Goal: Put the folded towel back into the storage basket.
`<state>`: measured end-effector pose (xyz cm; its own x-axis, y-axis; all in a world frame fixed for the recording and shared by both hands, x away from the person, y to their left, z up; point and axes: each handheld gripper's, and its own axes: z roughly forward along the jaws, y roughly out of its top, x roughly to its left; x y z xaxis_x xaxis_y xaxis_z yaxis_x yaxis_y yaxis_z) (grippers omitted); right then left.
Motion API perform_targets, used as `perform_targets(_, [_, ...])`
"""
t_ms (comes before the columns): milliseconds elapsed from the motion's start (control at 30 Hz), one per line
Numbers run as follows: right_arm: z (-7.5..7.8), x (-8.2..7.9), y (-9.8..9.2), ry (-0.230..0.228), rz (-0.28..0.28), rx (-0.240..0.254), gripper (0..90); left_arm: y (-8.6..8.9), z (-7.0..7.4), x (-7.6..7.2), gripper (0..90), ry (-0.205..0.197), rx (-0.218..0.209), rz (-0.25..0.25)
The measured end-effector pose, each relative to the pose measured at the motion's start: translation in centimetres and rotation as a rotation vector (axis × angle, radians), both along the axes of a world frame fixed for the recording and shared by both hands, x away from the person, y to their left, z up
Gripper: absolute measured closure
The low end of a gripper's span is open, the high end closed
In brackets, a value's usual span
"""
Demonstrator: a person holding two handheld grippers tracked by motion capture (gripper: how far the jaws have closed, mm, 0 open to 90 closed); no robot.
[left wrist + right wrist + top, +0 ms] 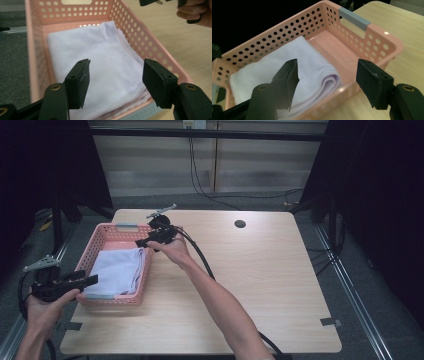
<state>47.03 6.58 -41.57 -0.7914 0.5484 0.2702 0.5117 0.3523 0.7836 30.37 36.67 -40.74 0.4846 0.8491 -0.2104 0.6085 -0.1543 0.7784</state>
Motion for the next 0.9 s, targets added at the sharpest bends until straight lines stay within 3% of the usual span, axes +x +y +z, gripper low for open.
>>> perform_targets(167, [0.5, -1.2, -4.0, -0.03, -0.003, 0.015, 32.2, -2.5, 0.1, -0.4, 38.4, -0.01, 0.004, -0.016])
perform_targets(467, [0.7, -5.1, -10.9, -0.07, -0.025, 0.035, 32.5, -7.9, 0.2, -1.6, 37.6, -0.04, 0.002, -0.106])
perform_targets(633, [0.5, -7.3, -14.7, -0.08, -0.055, 0.025, 32.5, -10.9, -0.5, -1.6, 34.7, -0.022, 0.029, -0.119])
perform_targets(767, [0.5, -9.4, -18.3, -0.1, -0.078, 0.005, 32.7, -12.8, -1.1, -1.9, 32.1, -0.027, 0.042, -0.158])
perform_targets(900, [0.2, -11.7, -21.3, -0.113, -0.105, -0.013, 32.8, -14.5, -1.6, -2.1, 30.8, -0.027, 0.031, -0.175])
